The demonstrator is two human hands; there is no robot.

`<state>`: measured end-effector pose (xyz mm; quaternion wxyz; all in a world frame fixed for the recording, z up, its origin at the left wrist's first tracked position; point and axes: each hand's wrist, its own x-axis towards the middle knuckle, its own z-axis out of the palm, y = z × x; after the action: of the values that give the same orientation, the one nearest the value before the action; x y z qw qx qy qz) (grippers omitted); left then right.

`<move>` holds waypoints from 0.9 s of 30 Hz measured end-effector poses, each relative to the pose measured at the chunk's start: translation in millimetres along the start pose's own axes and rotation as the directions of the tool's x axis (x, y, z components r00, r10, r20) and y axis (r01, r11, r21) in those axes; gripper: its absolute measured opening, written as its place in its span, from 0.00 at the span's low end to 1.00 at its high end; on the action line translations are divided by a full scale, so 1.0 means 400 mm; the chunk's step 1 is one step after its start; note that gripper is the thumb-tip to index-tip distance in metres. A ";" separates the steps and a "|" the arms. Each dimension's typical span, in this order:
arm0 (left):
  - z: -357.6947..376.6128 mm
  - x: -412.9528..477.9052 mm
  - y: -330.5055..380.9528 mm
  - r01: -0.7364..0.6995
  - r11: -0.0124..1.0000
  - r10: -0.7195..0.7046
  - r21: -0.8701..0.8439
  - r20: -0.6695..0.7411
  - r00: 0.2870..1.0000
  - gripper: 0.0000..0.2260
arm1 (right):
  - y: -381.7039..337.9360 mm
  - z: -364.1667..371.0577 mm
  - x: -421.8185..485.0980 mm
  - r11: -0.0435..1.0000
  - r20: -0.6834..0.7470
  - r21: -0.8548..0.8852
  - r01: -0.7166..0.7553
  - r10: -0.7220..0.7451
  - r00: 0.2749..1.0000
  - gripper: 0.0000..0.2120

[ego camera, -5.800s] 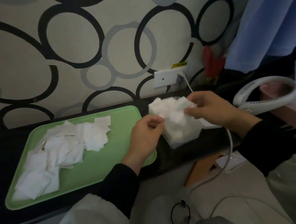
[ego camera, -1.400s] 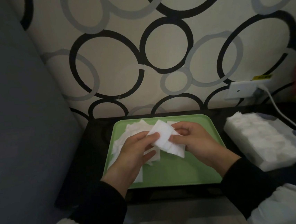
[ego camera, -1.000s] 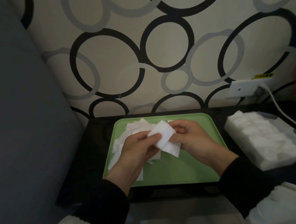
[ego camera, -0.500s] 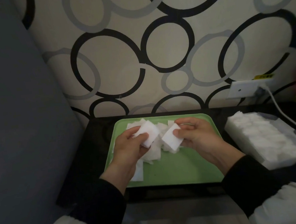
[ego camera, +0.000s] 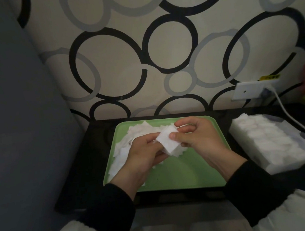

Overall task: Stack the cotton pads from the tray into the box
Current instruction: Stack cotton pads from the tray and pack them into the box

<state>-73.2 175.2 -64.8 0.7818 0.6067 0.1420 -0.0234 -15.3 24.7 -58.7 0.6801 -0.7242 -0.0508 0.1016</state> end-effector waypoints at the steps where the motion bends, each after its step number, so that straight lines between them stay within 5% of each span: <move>1: 0.002 0.000 0.001 0.002 1.000 -0.002 0.010 0.008 1.000 0.09 | -0.002 -0.002 -0.001 1.000 -0.003 -0.027 0.004 -0.004 1.000 0.16; 13: 0.010 -0.010 0.004 0.000 0.999 -0.002 0.032 0.068 0.998 0.13 | 0.007 -0.015 -0.001 0.982 -0.036 -0.185 0.030 -0.038 0.999 0.17; 18: 0.008 0.005 0.012 0.099 0.991 -0.105 -0.091 -0.068 0.992 0.09 | 0.027 -0.004 0.002 0.957 -0.060 -0.278 0.082 -0.103 0.993 0.15; 22: -0.006 0.016 -0.006 0.009 0.997 -0.003 0.083 -0.074 0.997 0.06 | 0.040 0.004 0.019 0.920 -0.033 -0.377 0.104 -0.125 0.992 0.11; 27: -0.027 0.037 -0.003 -0.018 0.996 0.034 0.082 -0.195 0.980 0.08 | 0.053 -0.063 0.138 0.850 -0.128 -0.526 0.027 -0.110 0.986 0.07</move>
<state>-61.2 187.3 -72.0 0.7394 0.6385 0.2095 0.0410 42.6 10.4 -82.8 0.4628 -0.8850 -0.0500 0.0038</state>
